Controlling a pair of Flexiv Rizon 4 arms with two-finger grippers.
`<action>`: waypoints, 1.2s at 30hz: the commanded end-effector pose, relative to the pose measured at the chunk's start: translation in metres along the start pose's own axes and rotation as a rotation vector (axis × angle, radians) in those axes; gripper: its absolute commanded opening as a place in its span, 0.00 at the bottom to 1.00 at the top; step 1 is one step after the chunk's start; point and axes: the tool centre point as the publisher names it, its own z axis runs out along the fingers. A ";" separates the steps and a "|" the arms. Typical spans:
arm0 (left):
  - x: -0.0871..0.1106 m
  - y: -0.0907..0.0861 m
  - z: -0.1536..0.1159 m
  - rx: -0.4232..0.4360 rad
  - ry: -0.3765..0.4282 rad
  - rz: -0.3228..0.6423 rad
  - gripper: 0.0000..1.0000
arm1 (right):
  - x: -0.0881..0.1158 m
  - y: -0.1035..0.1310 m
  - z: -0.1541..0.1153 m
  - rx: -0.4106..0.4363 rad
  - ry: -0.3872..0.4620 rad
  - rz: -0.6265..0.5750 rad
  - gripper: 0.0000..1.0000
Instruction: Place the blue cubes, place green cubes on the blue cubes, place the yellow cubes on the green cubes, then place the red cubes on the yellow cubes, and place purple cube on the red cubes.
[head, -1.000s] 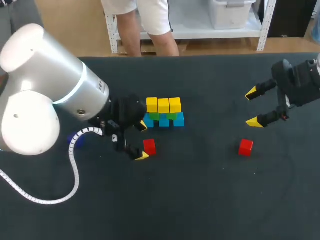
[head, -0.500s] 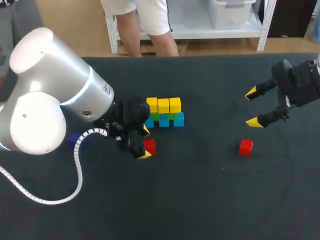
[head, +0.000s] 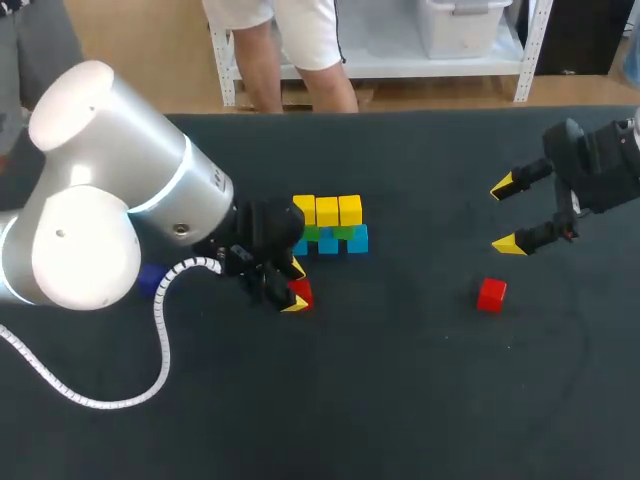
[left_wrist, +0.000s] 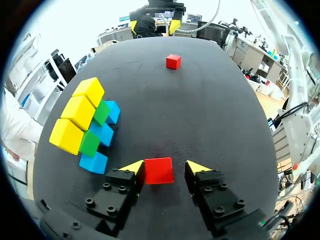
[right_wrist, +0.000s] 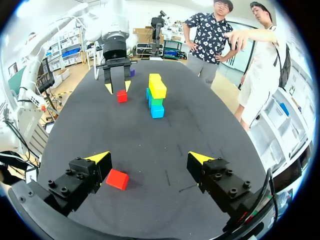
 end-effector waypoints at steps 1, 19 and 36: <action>0.001 0.002 0.006 0.003 -0.002 0.002 0.47 | 0.000 0.000 0.001 0.000 -0.003 -0.001 1.00; 0.002 0.007 -0.007 -0.010 0.009 0.014 0.00 | 0.000 0.000 0.001 0.000 -0.003 -0.001 1.00; -0.041 0.047 -0.091 -0.037 0.074 0.115 0.00 | 0.000 0.000 0.001 0.000 -0.003 -0.001 1.00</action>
